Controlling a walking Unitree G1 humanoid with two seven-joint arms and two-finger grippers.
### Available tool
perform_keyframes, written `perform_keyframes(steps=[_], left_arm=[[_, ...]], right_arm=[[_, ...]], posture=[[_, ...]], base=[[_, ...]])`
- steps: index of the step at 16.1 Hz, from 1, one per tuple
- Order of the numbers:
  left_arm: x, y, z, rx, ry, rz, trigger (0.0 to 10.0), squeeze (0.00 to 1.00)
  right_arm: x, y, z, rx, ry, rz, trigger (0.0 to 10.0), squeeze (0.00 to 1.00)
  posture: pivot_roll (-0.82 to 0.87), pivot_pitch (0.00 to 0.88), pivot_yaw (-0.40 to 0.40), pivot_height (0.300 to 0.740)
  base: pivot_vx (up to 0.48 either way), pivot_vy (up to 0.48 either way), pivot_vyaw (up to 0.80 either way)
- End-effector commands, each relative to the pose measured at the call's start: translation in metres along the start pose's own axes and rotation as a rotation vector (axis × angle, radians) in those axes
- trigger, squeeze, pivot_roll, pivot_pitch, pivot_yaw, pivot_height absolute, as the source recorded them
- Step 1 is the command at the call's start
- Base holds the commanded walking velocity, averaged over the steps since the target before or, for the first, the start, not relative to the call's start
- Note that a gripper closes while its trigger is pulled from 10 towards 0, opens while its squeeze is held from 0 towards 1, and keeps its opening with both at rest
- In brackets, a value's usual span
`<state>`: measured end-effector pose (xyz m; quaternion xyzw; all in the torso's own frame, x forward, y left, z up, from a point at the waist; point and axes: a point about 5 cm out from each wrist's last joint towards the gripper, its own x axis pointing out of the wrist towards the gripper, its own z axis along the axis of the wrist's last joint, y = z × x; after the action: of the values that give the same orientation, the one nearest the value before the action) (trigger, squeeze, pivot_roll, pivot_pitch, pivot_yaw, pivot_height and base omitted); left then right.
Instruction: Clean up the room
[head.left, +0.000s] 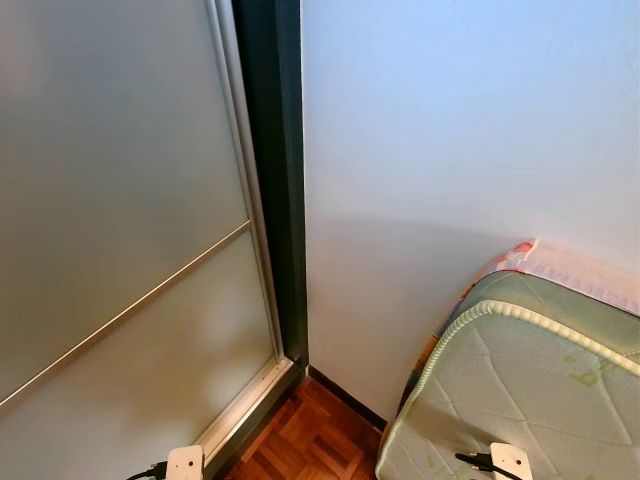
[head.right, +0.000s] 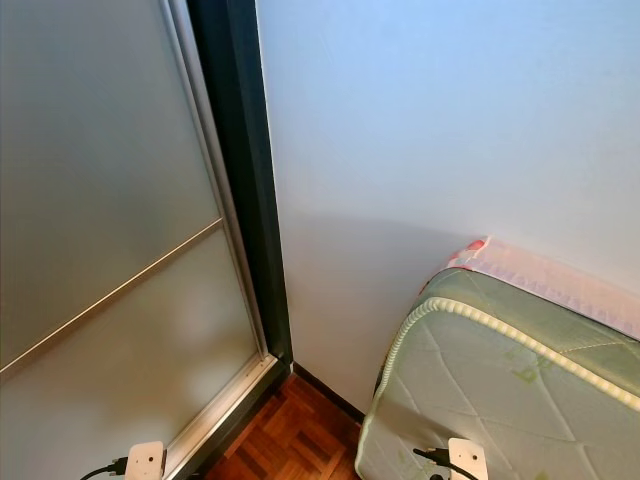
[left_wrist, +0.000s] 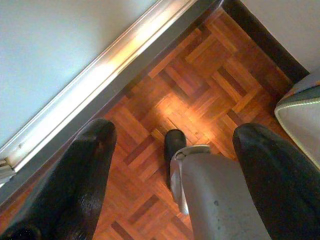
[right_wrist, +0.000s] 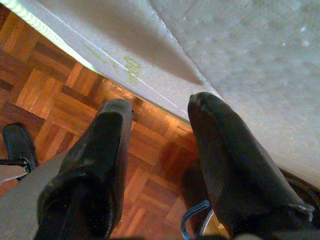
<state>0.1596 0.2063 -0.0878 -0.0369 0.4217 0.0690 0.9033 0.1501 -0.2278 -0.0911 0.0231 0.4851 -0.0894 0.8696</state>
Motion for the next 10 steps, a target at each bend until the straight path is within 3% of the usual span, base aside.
perform_keyframes(steps=[1, 3, 5, 10], left_arm=[[0.01, 0.027, 0.041, 0.038, 0.032, 0.065, 10.0, 0.0], [0.011, 0.021, 0.042, 0.043, 0.034, 0.06, 10.0, 0.0], [0.012, 0.017, 0.045, 0.042, 0.028, 0.055, 10.0, 0.0], [0.011, 0.018, 0.042, 0.048, 0.024, 0.054, 10.0, 0.0]], right_arm=[[-0.001, -0.023, 0.032, 0.022, -0.098, 0.109, 10.0, 0.0], [-0.002, -0.029, 0.025, 0.068, -0.075, 0.091, 10.0, 0.0], [-0.004, -0.034, 0.019, 0.125, -0.06, 0.065, 10.0, 0.0], [-0.008, -0.047, 0.005, 0.091, -0.008, 0.03, 10.0, 0.0]], posture=[[0.0, 0.0, -0.012, 0.74], [0.0, 0.0, -0.005, 0.74], [0.0, 0.0, 0.002, 0.74], [0.0, 0.0, -0.002, 0.74]], base=[[0.0, 0.0, 0.0], [0.0, 0.0, 0.0], [0.0, 0.0, -0.66], [0.0, 0.0, -0.79]])
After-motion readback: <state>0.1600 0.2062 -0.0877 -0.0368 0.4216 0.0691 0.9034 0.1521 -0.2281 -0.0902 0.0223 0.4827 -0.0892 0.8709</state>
